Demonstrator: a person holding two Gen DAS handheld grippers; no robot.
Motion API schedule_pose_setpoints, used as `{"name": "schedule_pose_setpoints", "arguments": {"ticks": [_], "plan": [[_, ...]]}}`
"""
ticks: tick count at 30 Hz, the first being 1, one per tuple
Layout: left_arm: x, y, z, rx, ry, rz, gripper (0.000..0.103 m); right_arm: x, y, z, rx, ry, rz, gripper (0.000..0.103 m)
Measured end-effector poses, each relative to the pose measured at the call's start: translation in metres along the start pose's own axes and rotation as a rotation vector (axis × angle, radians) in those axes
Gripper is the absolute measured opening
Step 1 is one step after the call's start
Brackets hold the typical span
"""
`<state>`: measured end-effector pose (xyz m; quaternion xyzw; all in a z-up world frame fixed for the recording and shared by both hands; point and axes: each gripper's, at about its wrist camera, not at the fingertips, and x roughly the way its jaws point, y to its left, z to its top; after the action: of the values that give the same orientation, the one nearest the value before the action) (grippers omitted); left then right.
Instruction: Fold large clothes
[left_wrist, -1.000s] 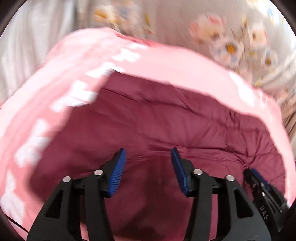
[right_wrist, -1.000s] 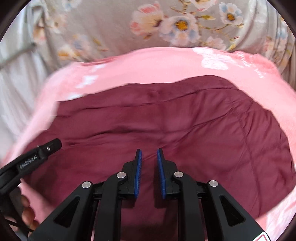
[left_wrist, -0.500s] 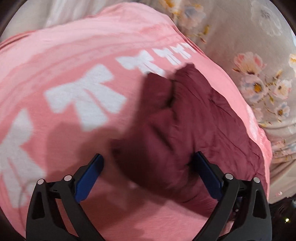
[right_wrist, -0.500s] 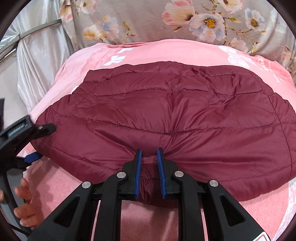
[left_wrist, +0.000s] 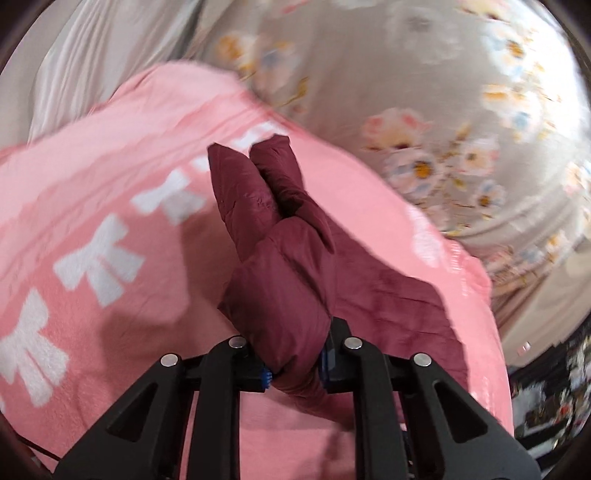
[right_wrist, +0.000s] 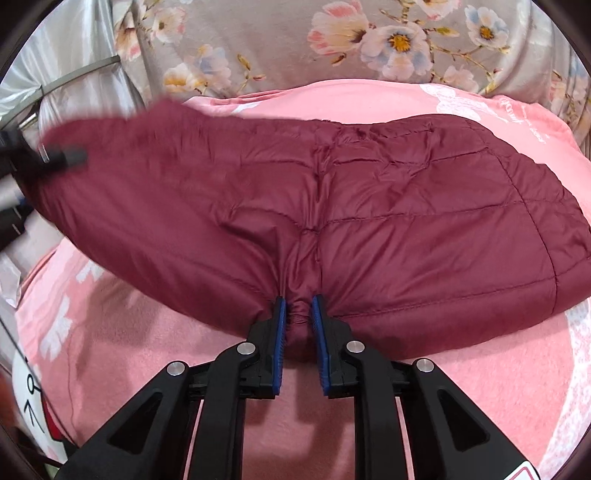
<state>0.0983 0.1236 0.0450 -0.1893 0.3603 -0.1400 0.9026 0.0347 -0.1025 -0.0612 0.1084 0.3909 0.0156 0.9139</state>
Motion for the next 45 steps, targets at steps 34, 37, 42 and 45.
{"name": "schedule_pose_setpoints", "arguments": {"ticks": [34, 37, 42, 45], "plan": [[0.127, -0.265, -0.104, 0.433, 0.284, -0.209, 0.058, -0.113, -0.186, -0.026, 0.224, -0.111, -0.129, 0.013], [0.086, -0.258, -0.062, 0.371, 0.158, -0.284, 0.073, -0.127, -0.193, -0.005, 0.227, -0.170, -0.135, 0.016], [0.054, -0.225, 0.000, 0.278, -0.032, -0.151, 0.075, -0.138, -0.188, 0.054, 0.182, -0.278, -0.106, 0.030], [0.060, -0.194, 0.027, 0.204, -0.058, -0.050, 0.075, -0.130, -0.177, 0.093, 0.129, -0.318, -0.086, 0.040]]}}
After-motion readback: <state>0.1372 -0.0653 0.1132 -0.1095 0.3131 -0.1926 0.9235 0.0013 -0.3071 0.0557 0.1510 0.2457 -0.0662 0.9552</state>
